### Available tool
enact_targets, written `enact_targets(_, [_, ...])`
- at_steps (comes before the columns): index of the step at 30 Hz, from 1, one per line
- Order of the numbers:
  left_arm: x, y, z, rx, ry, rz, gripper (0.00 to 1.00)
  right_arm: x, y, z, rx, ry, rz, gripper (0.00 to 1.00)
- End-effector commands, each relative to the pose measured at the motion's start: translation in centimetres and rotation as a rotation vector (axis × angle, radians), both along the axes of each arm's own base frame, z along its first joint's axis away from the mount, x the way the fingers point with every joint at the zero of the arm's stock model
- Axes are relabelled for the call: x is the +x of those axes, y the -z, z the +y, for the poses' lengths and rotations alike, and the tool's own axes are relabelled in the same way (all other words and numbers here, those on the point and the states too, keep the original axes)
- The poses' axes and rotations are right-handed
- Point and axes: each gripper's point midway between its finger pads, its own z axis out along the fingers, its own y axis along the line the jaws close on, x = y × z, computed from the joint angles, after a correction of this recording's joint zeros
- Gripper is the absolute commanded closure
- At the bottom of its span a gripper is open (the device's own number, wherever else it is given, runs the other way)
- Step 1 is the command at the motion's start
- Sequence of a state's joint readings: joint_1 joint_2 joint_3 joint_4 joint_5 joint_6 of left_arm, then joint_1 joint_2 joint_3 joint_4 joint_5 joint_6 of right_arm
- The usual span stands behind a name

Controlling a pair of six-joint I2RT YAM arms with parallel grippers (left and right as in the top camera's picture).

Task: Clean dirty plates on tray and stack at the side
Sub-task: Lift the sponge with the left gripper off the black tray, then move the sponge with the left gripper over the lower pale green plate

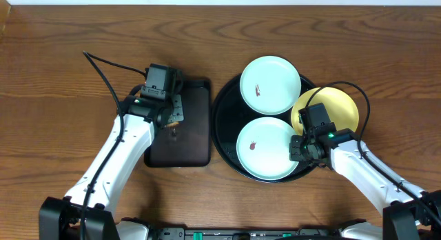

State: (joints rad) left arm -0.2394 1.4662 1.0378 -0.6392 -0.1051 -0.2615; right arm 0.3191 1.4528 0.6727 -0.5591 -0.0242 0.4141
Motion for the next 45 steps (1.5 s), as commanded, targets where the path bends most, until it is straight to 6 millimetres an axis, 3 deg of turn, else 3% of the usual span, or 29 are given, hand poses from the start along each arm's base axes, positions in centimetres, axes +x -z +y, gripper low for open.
enact_targets(1, [1.4,-3.1,-0.2,0.014,0.012,-0.046,0.93,0.3,-0.2,0.1,-0.016,-0.017,-0.012,0.99])
enact_targets(9, [0.2,-7.5,-0.4,0.011,0.028,0.008,0.93,0.4,-0.2,0.1,-0.014,-0.017,-0.016,0.99])
enact_targets(16, [-2.0,-7.0,-6.7,-0.113,0.202,0.082,0.92,0.4,-0.2,0.1,-0.014,-0.017,-0.015,0.99])
enact_targets(22, [-2.8,-4.6,-13.0,-0.121,0.328,0.108,0.93,0.4,-0.2,0.1,-0.015,-0.017,-0.015,0.99])
enact_targets(26, [-3.4,-1.8,-17.3,-0.113,0.408,0.140,0.93,0.4,-0.2,0.1,-0.015,-0.017,-0.015,0.99])
enact_targets(30, [-4.0,0.9,-20.2,-0.097,0.475,0.167,0.93,0.4,-0.2,0.1,-0.015,-0.017,-0.014,0.99])
enact_targets(45, [-5.7,6.4,-23.7,-0.051,0.545,0.246,0.93,0.4,-0.2,0.1,-0.015,-0.017,-0.014,0.99])
